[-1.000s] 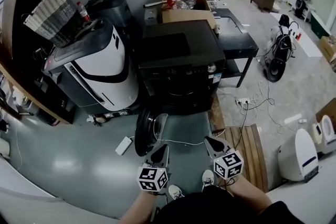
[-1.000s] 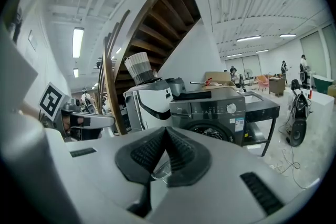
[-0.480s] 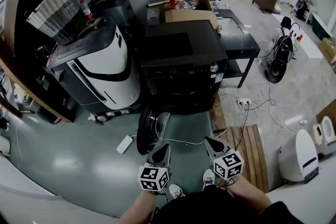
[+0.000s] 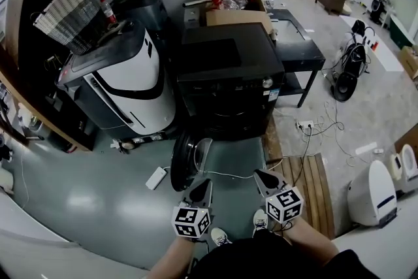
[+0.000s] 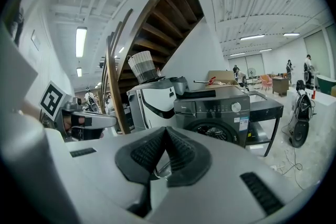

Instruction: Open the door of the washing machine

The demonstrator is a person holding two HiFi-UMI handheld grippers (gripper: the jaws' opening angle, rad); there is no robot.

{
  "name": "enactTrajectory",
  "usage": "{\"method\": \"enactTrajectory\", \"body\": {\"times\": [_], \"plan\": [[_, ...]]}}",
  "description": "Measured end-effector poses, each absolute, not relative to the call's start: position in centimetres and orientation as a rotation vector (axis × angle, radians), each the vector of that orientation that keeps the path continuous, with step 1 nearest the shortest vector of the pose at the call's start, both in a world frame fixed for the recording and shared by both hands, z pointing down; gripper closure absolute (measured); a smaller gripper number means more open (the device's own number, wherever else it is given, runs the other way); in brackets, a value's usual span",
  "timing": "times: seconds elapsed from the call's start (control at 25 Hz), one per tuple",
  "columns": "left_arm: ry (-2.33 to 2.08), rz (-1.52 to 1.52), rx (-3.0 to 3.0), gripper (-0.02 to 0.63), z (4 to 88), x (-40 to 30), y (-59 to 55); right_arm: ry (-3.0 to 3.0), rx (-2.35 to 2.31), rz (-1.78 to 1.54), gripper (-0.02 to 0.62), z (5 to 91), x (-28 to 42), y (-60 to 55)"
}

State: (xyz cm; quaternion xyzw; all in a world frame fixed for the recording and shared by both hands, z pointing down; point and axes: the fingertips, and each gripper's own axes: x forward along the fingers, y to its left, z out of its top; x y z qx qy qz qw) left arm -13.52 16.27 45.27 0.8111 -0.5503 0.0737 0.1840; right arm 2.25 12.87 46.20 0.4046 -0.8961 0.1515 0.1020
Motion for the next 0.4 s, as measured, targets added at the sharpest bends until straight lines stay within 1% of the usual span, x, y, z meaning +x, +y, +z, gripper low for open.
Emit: {"method": "enactTrajectory", "body": {"times": [0.4], "plan": [[-1.55, 0.206, 2.288, 0.588, 45.15, -12.82, 15.97, -2.645, 1.191, 0.445, 0.578, 46.09, 2.74, 12.62]]}}
